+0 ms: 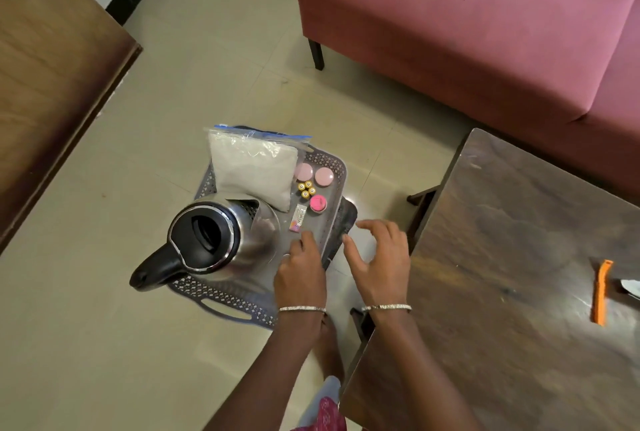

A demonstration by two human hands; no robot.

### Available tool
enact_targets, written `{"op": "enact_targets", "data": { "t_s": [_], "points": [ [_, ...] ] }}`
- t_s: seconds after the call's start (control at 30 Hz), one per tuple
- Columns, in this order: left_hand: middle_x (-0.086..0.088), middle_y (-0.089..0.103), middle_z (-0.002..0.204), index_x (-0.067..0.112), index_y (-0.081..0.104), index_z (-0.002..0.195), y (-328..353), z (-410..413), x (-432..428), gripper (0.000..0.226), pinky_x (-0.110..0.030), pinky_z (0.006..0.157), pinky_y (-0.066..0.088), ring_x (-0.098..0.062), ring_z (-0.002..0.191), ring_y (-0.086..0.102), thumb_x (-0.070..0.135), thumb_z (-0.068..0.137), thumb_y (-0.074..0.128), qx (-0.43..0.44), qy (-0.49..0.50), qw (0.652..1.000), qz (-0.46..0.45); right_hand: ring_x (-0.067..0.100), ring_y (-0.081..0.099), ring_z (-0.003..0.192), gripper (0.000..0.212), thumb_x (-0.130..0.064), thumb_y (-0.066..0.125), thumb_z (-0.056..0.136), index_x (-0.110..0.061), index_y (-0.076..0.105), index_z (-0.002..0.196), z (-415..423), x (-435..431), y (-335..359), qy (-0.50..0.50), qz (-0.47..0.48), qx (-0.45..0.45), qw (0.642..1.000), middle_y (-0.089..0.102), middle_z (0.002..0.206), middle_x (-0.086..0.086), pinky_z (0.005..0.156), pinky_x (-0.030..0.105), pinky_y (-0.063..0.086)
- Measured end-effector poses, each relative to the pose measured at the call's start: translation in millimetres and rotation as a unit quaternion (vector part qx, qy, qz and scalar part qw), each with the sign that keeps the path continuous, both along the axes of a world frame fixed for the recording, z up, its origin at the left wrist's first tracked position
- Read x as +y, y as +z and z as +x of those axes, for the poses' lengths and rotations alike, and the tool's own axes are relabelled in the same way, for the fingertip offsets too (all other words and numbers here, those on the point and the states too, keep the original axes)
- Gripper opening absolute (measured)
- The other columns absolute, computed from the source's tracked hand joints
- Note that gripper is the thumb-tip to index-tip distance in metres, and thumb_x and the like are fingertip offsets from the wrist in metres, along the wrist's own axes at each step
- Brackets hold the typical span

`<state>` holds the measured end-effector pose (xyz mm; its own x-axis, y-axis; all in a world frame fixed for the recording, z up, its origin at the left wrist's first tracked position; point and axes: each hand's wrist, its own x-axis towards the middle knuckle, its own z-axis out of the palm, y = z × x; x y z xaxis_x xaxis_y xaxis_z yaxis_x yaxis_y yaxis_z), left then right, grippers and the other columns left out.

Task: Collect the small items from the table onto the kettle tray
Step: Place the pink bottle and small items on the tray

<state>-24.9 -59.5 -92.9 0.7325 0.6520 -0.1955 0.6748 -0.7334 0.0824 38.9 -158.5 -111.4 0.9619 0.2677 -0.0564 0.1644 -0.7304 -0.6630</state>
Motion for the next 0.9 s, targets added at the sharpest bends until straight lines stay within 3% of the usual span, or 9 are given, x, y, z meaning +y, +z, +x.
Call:
{"op": "enact_targets", "data": {
  "t_s": [0.13,0.23,0.33,0.47,0.73,0.9],
  "points": [
    [-0.01,0.068,0.084,0.008,0.067,0.096,16.8,-18.3,-28.6,0.017,-0.035,0.065,0.055,-0.028,0.073,0.065,0.003,0.08,0.07,-0.1,-0.036,0.992,-0.07,0.007,0.05,0.079,0.007,-0.027,0.07,0.084,-0.026,0.065,0.089,-25.8,-60.6,6.6,-0.033,0.025,0.012,0.999,0.052,0.083,-0.02,0.072,0.009,0.035],
    [-0.009,0.068,0.086,0.01,0.066,0.095,27.7,-19.5,-61.3,0.011,-0.035,0.069,0.056,-0.026,0.077,0.064,0.004,0.085,0.065,-0.14,-0.041,0.98,-0.137,0.004,0.046,0.077,0.008,-0.025,0.068,0.084,-0.029,0.061,0.084,-43.1,-110.4,11.7,-0.06,0.018,0.023,0.998,0.054,0.079,-0.019,0.071,0.005,0.032],
    [-0.007,0.069,0.086,0.01,0.066,0.095,30.7,-15.0,-102.1,0.012,-0.03,0.069,0.05,-0.025,0.078,0.065,0.005,0.086,0.062,-0.135,-0.082,0.97,-0.182,0.007,0.048,0.074,0.012,-0.02,0.071,0.082,-0.027,0.061,0.08,-55.6,-157.0,15.2,-0.103,0.019,0.032,0.994,0.055,0.077,-0.018,0.067,0.014,0.033],
    [-0.007,0.07,0.096,0.011,0.064,0.104,34.9,-9.6,-164.6,0.016,-0.034,0.076,0.05,-0.025,0.087,0.065,0.01,0.089,0.058,-0.107,-0.128,0.959,-0.227,0.012,0.053,0.073,0.014,-0.015,0.074,0.081,-0.024,0.063,0.079,-68.4,-219.7,26.6,-0.166,0.033,0.05,0.984,0.058,0.074,-0.015,0.067,0.027,0.043],
    [-0.002,0.072,0.096,0.013,0.066,0.103,32.6,-8.3,-301.5,0.018,-0.032,0.075,0.046,-0.024,0.088,0.067,0.01,0.086,0.06,-0.085,-0.169,0.937,-0.295,0.008,0.057,0.074,0.015,-0.015,0.073,0.081,-0.027,0.064,0.081,-79.2,-350.8,43.4,-0.22,0.045,0.072,0.972,0.062,0.074,-0.014,0.069,0.029,0.048],
    [-0.001,0.073,0.097,0.014,0.066,0.103,25.6,-8.7,-405.6,0.018,-0.031,0.074,0.042,-0.025,0.089,0.067,0.01,0.086,0.061,-0.066,-0.194,0.924,-0.323,0.016,0.062,0.074,0.013,-0.012,0.073,0.082,-0.023,0.066,0.082,-90.8,-455.4,41.7,-0.276,0.041,0.08,0.957,0.064,0.077,-0.014,0.069,0.041,0.053]
  ]
}}
